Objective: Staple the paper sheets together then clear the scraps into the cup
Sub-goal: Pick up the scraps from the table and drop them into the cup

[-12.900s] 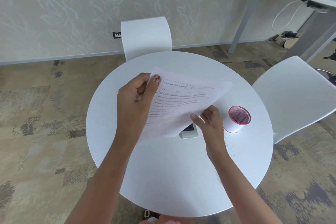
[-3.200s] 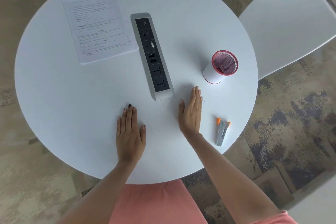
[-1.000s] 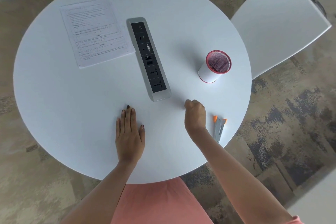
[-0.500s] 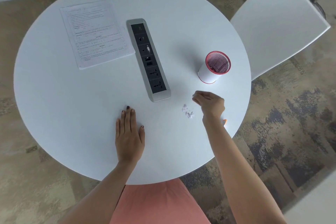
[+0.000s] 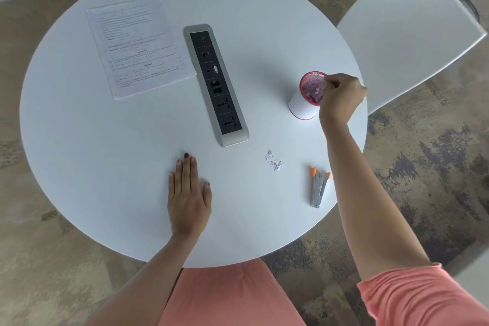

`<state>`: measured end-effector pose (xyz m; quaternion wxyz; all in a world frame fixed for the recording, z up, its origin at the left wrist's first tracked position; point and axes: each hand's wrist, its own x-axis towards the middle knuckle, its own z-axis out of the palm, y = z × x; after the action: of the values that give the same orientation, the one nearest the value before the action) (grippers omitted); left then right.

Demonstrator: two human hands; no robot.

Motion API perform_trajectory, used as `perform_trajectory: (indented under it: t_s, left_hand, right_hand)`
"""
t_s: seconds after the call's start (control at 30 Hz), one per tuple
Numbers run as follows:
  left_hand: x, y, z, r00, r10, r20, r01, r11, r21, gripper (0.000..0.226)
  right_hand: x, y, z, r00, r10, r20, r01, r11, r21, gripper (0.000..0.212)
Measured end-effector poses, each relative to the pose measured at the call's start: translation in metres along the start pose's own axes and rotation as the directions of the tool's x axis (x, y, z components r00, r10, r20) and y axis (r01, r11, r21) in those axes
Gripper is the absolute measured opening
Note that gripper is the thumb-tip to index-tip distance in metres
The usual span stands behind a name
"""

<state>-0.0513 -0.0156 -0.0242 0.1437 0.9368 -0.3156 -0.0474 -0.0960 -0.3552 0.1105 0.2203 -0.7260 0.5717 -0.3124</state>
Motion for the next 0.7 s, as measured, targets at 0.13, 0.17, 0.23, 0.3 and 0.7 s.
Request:
perform_trajectory:
  t_s: [0.13,0.17,0.23,0.3,0.7]
  left_hand:
    - [0.000,0.000,0.000,1.000,0.001,0.002,-0.001,1.000,0.005,0.060]
    - [0.000,0.000,0.000,1.000,0.000,0.002,0.000,1.000,0.004,0.060]
    - [0.000,0.000,0.000,1.000,0.001,0.002,-0.001,1.000,0.003,0.060]
    - [0.000,0.000,0.000,1.000,0.001,0.001,-0.001,1.000,0.005,0.060]
    - [0.000,0.000,0.000,1.000,0.002,0.004,-0.002,1.000,-0.007,0.061]
  right_hand:
    - [0.003,-0.005,-0.003,0.994,-0.109,0.019,0.110,0.982,-0.156,0.037]
    - [0.004,-0.005,-0.002,0.991,-0.129,0.021,0.130,0.974,-0.186,0.035]
    - [0.005,0.000,0.001,0.985,-0.173,0.014,0.172,0.961,-0.217,0.031]
    - [0.008,0.007,0.006,0.980,-0.199,0.015,0.198,0.957,-0.213,0.031]
    - [-0.135,0.048,-0.003,0.953,-0.286,0.099,0.283,0.958,0.043,0.051]
